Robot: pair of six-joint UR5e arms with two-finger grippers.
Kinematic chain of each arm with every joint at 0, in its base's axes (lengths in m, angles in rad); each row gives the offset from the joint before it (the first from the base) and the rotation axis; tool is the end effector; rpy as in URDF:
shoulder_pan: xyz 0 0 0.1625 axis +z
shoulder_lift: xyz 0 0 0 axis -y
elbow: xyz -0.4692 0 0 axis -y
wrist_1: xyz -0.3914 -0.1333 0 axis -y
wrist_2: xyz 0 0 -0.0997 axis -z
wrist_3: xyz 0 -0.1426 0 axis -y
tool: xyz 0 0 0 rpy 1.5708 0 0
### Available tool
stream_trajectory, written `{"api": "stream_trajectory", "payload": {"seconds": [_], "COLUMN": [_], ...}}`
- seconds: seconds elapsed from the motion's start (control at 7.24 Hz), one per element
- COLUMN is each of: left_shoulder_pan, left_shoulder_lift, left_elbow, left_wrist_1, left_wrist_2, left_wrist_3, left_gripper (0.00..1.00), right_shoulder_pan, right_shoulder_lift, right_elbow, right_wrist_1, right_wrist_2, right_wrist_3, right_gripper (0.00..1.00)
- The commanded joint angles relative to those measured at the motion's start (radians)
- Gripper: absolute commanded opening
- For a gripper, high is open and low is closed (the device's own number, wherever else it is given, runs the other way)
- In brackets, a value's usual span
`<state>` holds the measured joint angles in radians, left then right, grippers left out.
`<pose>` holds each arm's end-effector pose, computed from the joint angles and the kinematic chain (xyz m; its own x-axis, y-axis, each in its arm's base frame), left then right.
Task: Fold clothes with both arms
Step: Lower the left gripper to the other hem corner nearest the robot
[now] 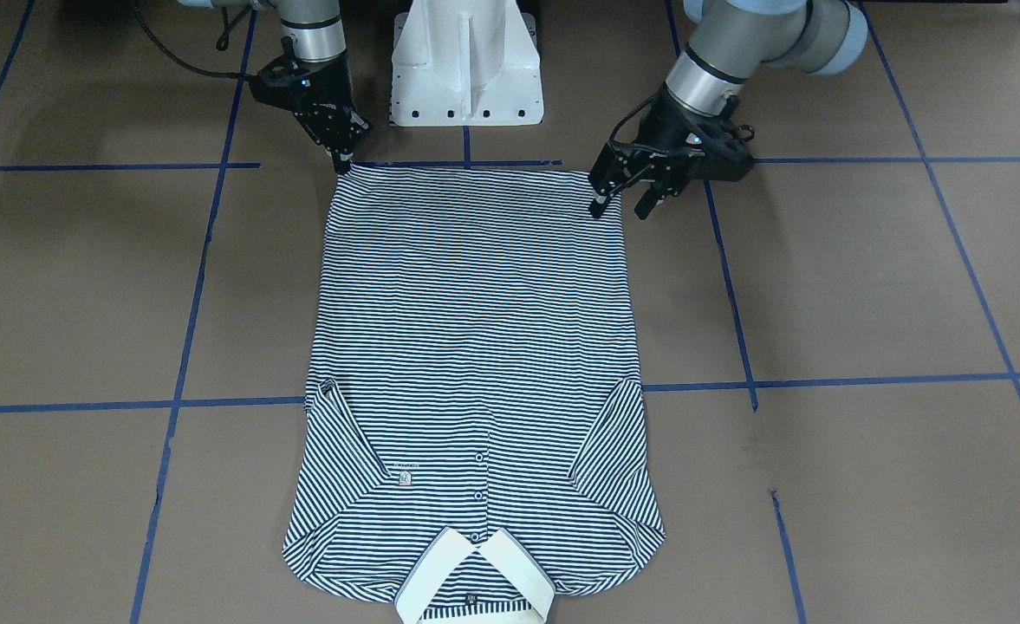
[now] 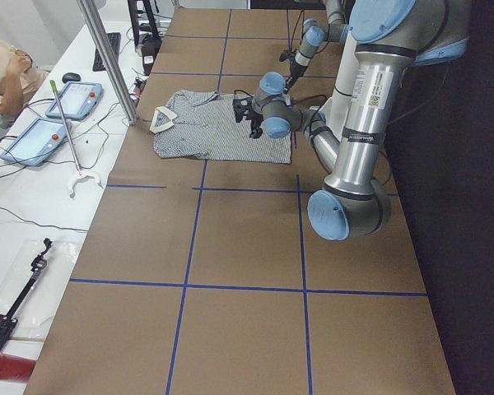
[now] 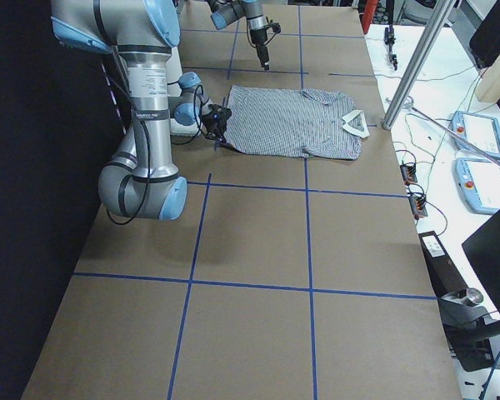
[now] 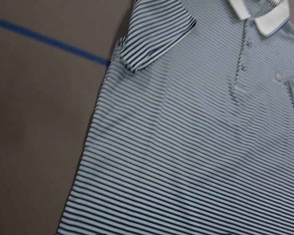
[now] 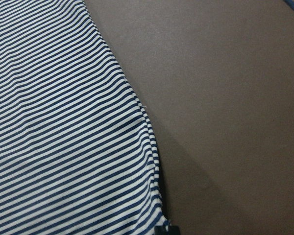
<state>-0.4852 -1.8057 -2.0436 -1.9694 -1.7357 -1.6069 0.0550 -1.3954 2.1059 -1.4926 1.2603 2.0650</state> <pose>0.4592 -0.3663 0.3382 0.3841 -0.2428 -0.8908 0.3443 0.9329 -0.1058 -0.5346 -0.2066 0.3942 0.4920 0.4794 0.7267 -0.5704 0.8081 -0.1469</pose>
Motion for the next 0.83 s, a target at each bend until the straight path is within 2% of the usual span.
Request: {"api": "stream_trajectory", "payload": {"seconds": [0.0,0.28,0.69], "left_shoulder_pan": [0.169,0.212,0.247], "left_shoulder_lift": [0.029,0.038,0.094], "left_elbow": [-0.018,0.028,0.028], "left_wrist_1": [0.080,0.083,0.083], "left_wrist_2": [0.116,0.119,0.119], "left_wrist_3": [-0.098,-0.116,-0.128], "left_gripper": [0.81,0.79,0.73], "right_shoulder_pan": [0.000,-0.001,-0.001], "right_shoulder_lift": [-0.002,-0.002,-0.004], "right_elbow": [0.002,0.000,-0.001], "right_wrist_1": [0.000,0.000,0.000], "right_wrist_2": [0.005,0.005,0.005], "right_wrist_3": [-0.003,-0.005,-0.006], "right_gripper": [0.00,0.00,0.00]}}
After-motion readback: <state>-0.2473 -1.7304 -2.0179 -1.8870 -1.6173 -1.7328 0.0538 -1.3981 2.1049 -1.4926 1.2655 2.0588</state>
